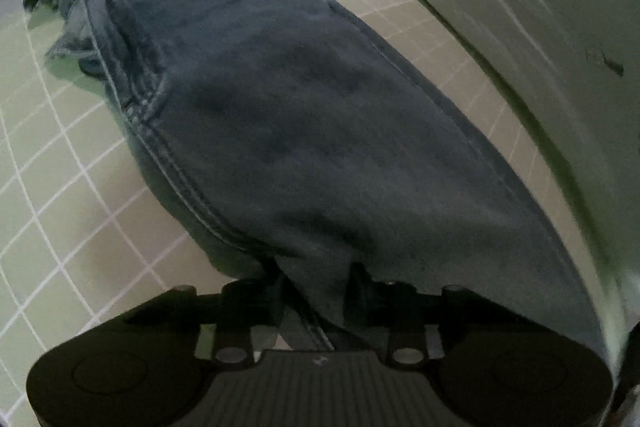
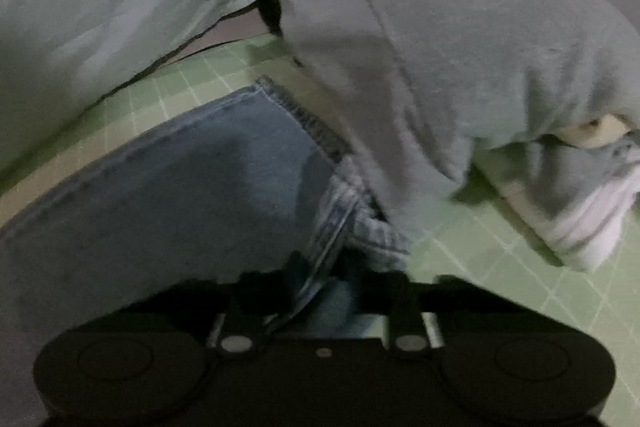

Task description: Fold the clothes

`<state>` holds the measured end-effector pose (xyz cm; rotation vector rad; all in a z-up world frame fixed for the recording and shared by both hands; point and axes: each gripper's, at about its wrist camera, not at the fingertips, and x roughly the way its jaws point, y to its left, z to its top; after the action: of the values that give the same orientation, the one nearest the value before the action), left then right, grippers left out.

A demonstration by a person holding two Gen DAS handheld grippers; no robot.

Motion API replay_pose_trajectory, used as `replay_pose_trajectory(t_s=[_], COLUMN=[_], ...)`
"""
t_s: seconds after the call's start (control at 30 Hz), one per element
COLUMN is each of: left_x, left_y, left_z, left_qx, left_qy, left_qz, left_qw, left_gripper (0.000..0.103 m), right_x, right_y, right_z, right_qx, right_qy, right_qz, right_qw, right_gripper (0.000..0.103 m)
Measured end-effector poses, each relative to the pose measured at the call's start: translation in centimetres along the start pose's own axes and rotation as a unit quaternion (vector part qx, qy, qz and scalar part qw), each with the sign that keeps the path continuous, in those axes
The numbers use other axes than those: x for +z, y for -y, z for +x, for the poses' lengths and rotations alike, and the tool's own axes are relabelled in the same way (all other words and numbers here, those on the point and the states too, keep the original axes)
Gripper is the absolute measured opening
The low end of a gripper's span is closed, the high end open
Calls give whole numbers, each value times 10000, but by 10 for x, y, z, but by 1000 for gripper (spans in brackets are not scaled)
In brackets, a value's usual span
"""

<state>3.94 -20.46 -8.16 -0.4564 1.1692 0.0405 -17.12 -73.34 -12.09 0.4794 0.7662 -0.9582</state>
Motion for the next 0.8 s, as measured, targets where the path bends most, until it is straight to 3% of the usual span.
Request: replay_pose_trajectory(t_s=[0.13, 0.27, 0.33, 0.53, 0.6, 0.73, 0.8], left_x=[-2, 3, 4, 8, 12, 20, 26], left_y=[0, -14, -18, -17, -20, -37, -50], left_z=[-1, -3, -5, -3, -2, -7, -11], left_qx=[2, -175, -238, -257, -272, -96, 17], left_qy=[37, -35, -50, -115, -166, -28, 102], left_qz=[316, 151, 132, 360, 344, 200, 133], left_qw=[9995, 9997, 9996, 9990, 9989, 9997, 9999], left_gripper=[31, 30, 30, 30, 30, 30, 30], right_x=[-10, -22, -34, -68, -69, -64, -59], right_y=[15, 26, 33, 63, 65, 61, 55], right_z=[-12, -25, -34, -63, -65, -64, -62], right_qx=[178, 209, 15, 50, 117, 253, 330], right_qy=[-33, -108, -150, -269, -255, -190, -171], right_qz=[269, 437, 500, 834, 940, 1201, 1204], right_qw=[9995, 9988, 9986, 9961, 9952, 9923, 9920], right_gripper=[9, 1, 0, 1, 5, 29, 31])
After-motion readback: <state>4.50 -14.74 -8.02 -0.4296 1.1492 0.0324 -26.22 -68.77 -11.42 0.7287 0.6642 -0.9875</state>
